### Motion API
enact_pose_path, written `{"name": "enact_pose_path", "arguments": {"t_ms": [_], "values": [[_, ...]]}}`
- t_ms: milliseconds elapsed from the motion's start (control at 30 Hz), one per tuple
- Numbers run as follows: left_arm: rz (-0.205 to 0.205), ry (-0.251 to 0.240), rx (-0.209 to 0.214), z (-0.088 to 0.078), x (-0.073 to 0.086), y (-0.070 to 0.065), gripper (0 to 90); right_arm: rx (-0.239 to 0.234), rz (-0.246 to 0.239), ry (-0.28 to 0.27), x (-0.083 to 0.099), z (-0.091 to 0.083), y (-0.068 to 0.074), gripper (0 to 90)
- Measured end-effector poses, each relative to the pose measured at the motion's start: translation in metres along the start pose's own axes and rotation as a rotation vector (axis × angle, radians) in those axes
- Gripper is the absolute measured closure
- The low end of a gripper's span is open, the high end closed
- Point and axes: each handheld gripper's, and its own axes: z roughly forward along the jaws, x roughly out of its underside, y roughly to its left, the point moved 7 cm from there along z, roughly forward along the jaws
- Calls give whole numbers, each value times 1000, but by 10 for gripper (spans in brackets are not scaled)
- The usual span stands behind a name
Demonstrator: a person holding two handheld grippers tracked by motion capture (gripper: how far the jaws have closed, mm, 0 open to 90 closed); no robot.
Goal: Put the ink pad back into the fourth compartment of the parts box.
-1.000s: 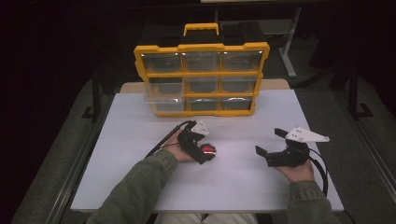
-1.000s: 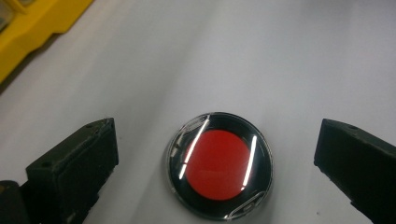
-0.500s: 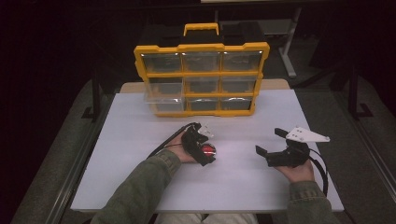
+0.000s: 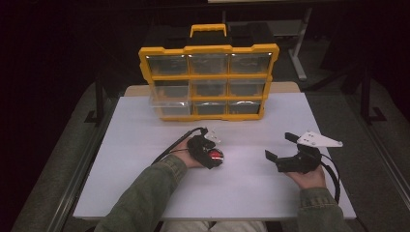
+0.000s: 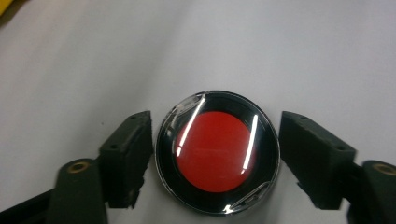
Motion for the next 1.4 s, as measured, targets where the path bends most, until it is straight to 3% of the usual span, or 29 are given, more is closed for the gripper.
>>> {"name": "enact_pose_path", "arguments": {"t_ms": [433,500,667,1400], "values": [[-33,14,4,-2,2,2,296,-4,-2,-3,0,0,0,0],[-39,9,9,-6,2,4,296,-3,0,-6,-1,-1,0,0],[-34,-32,-24,-19,-3,6,296,-3,1,-6,-1,-1,-1,0],[-64,-72,-31,-58,0,14,296,-3,4,-1,0,0,0,0]]}}
